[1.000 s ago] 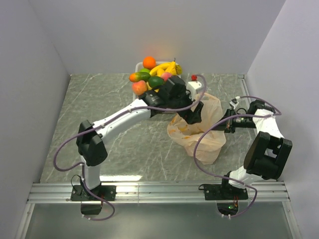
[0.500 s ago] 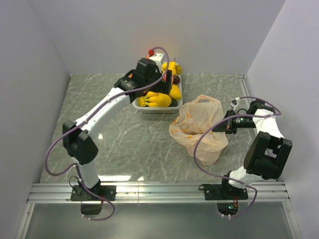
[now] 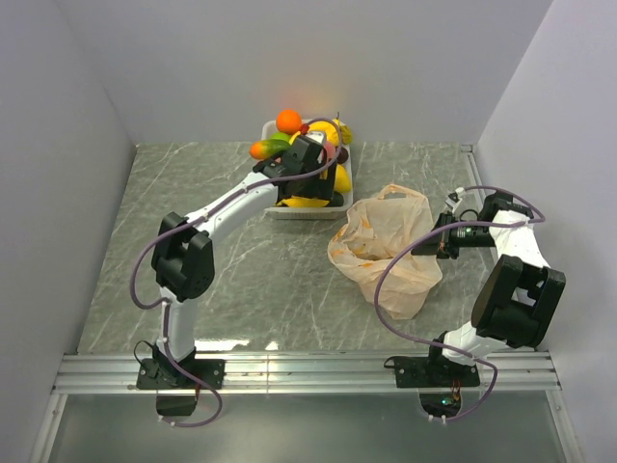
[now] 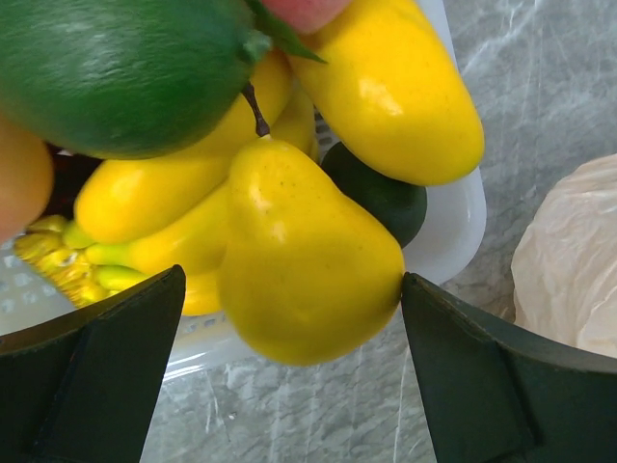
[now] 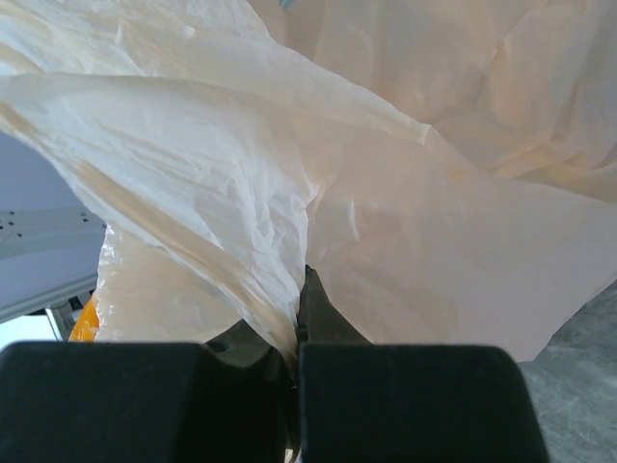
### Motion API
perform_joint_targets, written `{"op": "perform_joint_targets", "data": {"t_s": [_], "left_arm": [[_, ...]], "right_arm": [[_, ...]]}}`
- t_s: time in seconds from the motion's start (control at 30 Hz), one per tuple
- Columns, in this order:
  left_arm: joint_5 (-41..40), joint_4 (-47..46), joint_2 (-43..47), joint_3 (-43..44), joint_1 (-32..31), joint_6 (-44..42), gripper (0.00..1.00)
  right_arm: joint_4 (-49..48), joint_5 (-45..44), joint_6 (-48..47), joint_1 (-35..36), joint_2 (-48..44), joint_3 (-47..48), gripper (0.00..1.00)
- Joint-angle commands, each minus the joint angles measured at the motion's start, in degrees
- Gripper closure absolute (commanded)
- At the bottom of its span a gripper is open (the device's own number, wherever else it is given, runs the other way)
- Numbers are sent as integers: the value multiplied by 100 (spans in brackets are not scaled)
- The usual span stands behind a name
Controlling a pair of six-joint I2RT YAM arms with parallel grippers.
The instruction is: Place the fake fruits into the plastic bag and tie a complex knot
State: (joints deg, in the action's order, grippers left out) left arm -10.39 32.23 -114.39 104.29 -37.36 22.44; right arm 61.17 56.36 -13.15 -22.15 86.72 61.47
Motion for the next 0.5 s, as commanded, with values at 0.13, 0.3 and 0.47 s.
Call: {"op": "perform_joint_targets", "data": {"t_s": [0.13, 0.3, 0.47], "left_arm": [[99, -304, -57, 56, -87, 86, 1], [11, -226, -303, 241, -95, 112, 6], [63, -121, -225, 329, -87, 129, 16]], "right_arm": [[53, 24, -109, -35, -41, 207, 100], [62, 42, -109, -35, 3, 225, 100], [62, 24, -109, -35, 29, 234, 100]]}}
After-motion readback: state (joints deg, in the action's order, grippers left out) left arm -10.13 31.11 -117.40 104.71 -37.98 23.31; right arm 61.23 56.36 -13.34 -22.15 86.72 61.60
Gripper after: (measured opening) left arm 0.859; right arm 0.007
